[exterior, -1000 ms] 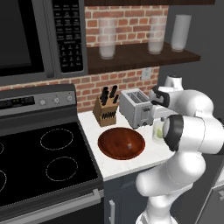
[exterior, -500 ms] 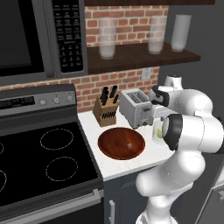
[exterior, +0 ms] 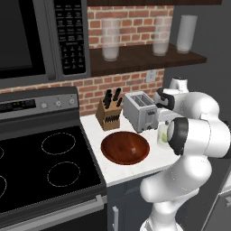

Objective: Grab a lemon wedge from the fridge and one ice cube from the ice bowl, and put them in the glass of lemonade.

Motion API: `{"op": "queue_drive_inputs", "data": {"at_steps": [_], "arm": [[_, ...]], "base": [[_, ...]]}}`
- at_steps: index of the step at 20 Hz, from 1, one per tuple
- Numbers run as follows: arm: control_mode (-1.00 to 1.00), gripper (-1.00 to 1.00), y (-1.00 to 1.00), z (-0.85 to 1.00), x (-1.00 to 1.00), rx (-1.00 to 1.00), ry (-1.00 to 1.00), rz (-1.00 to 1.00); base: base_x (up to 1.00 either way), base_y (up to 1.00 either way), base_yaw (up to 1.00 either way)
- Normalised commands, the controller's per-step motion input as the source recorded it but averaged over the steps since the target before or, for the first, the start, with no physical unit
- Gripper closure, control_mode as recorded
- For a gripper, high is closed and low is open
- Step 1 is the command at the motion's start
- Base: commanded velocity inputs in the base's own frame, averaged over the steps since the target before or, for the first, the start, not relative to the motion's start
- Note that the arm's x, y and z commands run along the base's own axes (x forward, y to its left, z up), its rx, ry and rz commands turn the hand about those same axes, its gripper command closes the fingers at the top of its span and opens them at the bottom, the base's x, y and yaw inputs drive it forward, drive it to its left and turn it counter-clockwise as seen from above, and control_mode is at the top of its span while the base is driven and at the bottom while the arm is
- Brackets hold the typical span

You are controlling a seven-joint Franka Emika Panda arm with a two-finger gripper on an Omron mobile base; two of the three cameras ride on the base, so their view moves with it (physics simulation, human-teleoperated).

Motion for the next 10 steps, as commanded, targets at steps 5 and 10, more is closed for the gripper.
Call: {"op": "queue_drive_inputs", "data": {"at_steps": [5, 10], "arm": [[-1.00, -1.00, 0.00, 0.00, 0.00, 0.00, 0.00, 0.00], [-1.00, -1.00, 0.00, 0.00, 0.00, 0.00, 0.00, 0.00]], "base": [[0.00, 0.00, 0.00], [0.00, 0.00, 0.00]]}}
